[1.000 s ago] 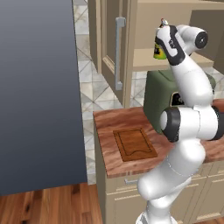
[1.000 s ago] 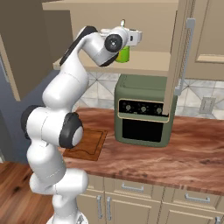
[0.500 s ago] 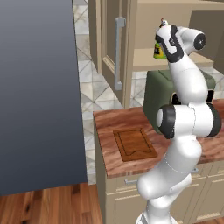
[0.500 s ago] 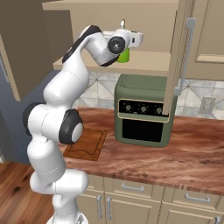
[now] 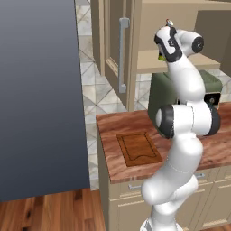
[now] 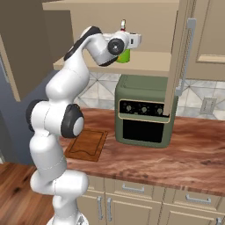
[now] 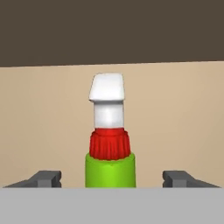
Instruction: Grab the spray bottle from the cabinet, then place it next to the cutting board for sanitizing. Then grab the dish brush from the countertop next to the sink and place it next to the cutting board.
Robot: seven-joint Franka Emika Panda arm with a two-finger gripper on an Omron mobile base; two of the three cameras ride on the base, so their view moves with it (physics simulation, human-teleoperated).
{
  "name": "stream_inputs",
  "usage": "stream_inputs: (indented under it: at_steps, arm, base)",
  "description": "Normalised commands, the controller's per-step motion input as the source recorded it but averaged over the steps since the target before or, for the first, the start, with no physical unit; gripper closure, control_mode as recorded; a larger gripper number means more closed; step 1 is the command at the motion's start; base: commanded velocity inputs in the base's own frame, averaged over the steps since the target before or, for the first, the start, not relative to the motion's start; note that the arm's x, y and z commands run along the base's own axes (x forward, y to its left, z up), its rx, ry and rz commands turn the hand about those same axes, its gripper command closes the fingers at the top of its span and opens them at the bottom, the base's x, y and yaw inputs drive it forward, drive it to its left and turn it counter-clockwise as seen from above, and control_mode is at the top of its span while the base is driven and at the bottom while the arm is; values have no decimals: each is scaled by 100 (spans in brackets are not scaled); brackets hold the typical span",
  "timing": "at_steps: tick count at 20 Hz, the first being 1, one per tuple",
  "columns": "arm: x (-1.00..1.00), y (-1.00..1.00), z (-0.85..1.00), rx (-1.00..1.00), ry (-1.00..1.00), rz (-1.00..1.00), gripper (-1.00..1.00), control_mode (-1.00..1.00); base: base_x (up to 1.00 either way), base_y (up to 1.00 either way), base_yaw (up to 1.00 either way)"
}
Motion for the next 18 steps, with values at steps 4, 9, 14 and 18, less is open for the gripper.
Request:
stream_inputs:
  at_steps: [4,9,14,18]
  arm:
    - [24,4,-1,0,0,0,100,-100]
    - [-7,-6,3,0,-1,0,100,-100]
    - [-70,-20,10,5,-13,0,100,-100]
    - [-98,-20,0,8,-26,0,100,-100]
  base:
    - [0,0,0]
    - [0,0,0]
    - [0,0,0]
    - [0,0,0]
